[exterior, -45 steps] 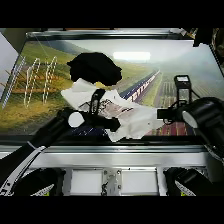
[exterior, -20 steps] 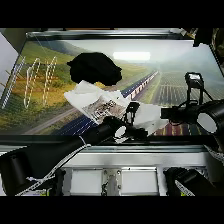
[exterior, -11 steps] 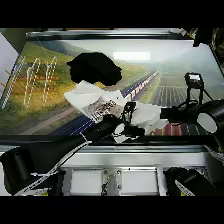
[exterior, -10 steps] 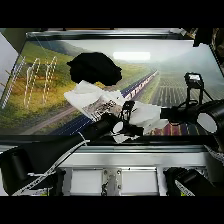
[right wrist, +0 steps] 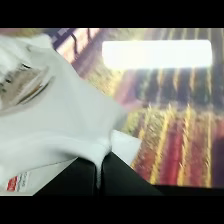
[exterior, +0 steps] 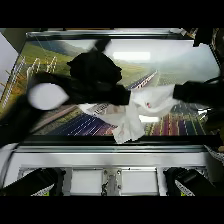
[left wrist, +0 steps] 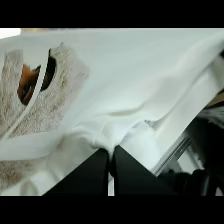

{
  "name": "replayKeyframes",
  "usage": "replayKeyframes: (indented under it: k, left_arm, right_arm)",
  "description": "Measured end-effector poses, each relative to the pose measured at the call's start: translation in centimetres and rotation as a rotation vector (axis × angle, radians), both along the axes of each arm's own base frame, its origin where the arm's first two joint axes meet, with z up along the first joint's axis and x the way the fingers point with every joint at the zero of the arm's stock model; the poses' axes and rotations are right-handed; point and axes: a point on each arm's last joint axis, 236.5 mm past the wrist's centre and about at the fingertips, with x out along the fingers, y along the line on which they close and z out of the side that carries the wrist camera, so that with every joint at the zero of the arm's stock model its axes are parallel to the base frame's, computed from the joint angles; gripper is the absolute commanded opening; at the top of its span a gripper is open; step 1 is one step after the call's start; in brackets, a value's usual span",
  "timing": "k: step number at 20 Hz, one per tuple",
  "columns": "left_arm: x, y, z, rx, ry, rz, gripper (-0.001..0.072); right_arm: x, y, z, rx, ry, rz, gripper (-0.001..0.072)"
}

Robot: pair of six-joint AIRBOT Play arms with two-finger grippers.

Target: Fold the clothes and pants, and hang the long-sleeved shirts on hangers.

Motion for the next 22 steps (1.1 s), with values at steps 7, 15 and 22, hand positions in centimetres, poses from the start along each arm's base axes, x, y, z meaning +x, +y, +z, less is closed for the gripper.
replayKeyframes:
  k: [7,15,22]
  left_arm:
    - [-3.2,4.3,21.1,-0.239,-0.494,-0.034,0.0015]
    - [6.9,9.2,8.2,0.062,-0.231,0.139,0.0015]
    - [1.3,11.8,-13.1,0.391,0.290,0.007,0.0015]
  right_arm:
    - [-2.4,3.5,16.8,0.274,-0.404,0.155,0.0013]
    - [3.3,2.6,7.4,-0.004,-0.107,0.099,0.0013]
    - [2.8,2.4,-10.2,-0.301,0.421,0.190,0.0014]
